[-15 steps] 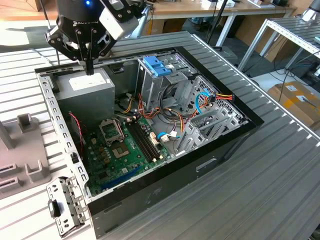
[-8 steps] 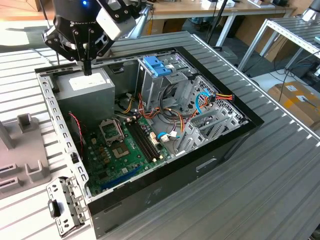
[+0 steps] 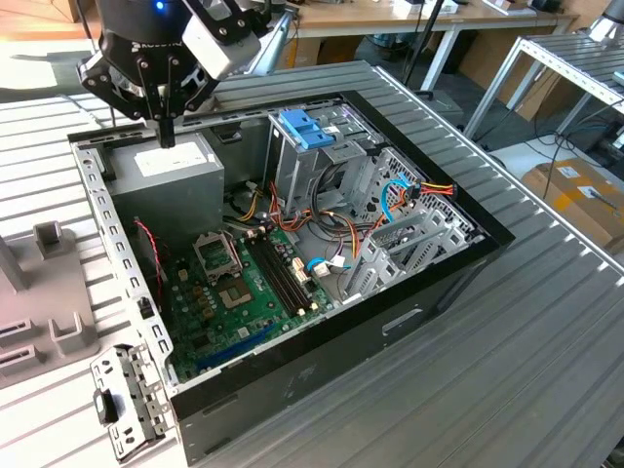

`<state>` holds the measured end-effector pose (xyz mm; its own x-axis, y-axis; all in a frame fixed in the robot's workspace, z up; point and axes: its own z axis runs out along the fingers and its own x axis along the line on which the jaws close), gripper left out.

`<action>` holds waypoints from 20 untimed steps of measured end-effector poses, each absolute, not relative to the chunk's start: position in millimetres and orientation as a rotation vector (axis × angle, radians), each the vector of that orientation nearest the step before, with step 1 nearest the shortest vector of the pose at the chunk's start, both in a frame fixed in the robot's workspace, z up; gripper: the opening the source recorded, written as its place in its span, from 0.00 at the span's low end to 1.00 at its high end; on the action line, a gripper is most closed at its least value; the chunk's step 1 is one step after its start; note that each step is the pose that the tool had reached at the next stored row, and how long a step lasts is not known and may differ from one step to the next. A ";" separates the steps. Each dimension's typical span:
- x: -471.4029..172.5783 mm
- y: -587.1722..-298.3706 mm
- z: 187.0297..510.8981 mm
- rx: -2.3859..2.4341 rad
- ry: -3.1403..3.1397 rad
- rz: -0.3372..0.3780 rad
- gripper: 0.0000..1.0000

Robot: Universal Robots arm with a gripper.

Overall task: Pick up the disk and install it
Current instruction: 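Reach for the disk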

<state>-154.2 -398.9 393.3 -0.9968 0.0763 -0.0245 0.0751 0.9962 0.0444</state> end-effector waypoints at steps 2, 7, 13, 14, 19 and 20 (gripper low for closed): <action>-155.1 -398.9 393.3 0.118 3.112 0.068 0.11; -157.5 -398.9 393.3 0.118 3.112 0.068 0.11; -162.1 -398.9 393.3 0.118 3.112 0.068 0.11; -162.7 -398.9 393.3 0.118 3.112 0.068 0.11; -166.0 -398.9 393.3 0.118 3.112 0.068 0.11; -167.0 -398.9 393.3 0.118 3.112 0.068 0.11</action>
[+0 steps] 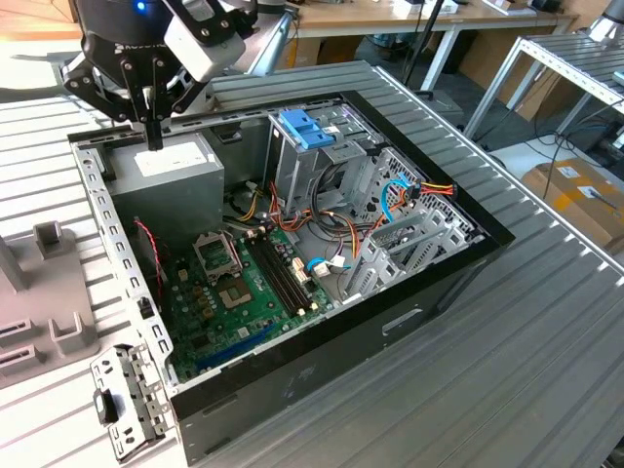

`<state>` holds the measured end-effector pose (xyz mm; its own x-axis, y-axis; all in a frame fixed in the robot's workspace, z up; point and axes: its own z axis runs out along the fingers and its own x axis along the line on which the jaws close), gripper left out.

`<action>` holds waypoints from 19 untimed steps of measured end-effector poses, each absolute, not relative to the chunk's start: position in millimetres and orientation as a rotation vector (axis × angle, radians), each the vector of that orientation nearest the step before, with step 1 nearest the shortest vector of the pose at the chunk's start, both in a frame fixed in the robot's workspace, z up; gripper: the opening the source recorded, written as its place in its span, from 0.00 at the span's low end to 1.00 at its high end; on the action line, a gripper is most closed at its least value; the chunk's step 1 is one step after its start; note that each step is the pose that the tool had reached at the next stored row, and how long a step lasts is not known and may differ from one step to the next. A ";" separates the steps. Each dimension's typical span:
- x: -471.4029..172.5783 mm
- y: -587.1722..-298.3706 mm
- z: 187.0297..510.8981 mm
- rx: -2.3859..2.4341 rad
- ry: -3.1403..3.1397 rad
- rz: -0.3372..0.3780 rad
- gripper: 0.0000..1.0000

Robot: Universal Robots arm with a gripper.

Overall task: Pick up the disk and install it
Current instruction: 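Reach for the disk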

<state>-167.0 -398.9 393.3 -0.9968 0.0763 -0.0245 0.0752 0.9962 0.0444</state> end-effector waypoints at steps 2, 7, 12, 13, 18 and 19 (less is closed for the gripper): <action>-168.1 -398.9 393.3 0.118 3.112 0.068 0.11; -171.0 -398.9 393.3 0.118 3.112 0.068 0.11; -174.5 -398.9 393.3 0.118 3.112 0.068 0.11; -175.5 -398.9 393.3 0.118 3.113 0.068 0.11; -178.1 -398.9 393.3 0.118 3.113 0.068 0.11; -178.6 -398.9 393.3 0.118 3.113 0.068 0.11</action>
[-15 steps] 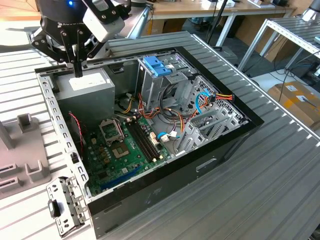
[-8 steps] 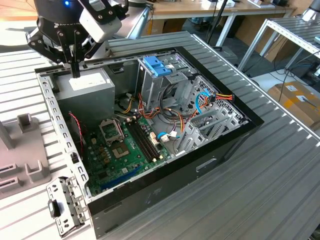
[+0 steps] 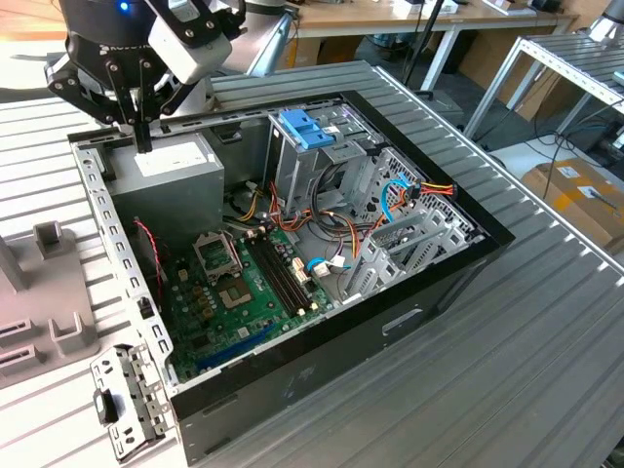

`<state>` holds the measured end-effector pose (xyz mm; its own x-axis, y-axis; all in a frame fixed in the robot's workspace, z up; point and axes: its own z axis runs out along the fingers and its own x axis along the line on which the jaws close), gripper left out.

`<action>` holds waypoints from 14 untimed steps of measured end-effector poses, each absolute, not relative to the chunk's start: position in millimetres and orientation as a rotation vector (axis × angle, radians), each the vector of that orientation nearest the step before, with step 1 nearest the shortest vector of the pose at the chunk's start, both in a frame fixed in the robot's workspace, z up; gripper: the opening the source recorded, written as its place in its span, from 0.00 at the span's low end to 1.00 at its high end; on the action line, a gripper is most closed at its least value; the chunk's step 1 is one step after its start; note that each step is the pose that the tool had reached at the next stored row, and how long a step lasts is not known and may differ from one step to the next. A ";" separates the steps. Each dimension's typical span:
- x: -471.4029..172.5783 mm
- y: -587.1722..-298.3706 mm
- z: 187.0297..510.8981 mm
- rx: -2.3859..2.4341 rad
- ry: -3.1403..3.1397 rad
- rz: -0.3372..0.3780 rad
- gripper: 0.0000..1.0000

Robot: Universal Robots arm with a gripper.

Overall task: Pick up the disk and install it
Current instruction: 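Reach for the disk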

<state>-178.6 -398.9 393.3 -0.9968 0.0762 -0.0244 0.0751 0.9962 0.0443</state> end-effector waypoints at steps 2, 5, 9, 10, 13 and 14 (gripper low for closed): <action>-179.6 -398.9 393.3 0.118 3.112 0.068 0.11; -181.1 -398.9 393.3 0.118 3.112 0.068 0.11; -183.6 -398.9 393.3 0.118 3.112 0.068 0.11; -184.1 -398.9 393.3 0.118 3.112 0.068 0.11; -185.8 -399.0 393.3 0.118 3.112 0.068 0.11; -186.4 -398.9 393.3 0.118 3.113 0.068 0.11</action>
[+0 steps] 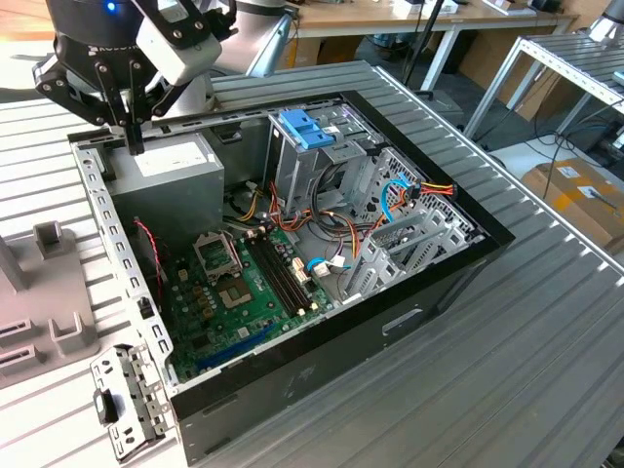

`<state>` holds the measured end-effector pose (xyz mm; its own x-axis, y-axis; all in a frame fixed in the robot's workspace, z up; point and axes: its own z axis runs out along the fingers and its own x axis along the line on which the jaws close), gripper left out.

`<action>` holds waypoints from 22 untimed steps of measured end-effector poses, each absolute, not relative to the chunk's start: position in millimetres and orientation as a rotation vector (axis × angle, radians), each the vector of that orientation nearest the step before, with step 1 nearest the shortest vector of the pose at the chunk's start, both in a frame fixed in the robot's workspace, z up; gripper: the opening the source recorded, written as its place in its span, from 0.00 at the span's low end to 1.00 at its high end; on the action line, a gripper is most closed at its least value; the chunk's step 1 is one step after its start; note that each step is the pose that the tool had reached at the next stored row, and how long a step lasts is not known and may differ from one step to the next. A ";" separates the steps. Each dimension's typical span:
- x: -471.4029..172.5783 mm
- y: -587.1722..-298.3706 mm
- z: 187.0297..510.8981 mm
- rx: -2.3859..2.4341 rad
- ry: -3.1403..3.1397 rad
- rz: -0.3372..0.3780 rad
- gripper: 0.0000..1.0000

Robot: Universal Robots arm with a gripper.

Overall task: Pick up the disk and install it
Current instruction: 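Reach for the disk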

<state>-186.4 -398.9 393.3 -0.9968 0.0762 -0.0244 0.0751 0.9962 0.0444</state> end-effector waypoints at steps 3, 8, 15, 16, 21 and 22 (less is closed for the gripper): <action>-189.2 -398.9 393.3 0.118 3.112 0.068 0.11; -194.1 -398.9 393.3 0.118 3.112 0.068 0.11; -198.1 -398.9 393.3 0.118 3.112 0.068 0.11; -198.7 -399.0 393.3 0.118 3.112 0.068 0.11; -203.6 -398.9 393.3 0.118 3.112 0.068 0.11; -204.1 -398.9 393.4 0.118 3.113 0.068 0.11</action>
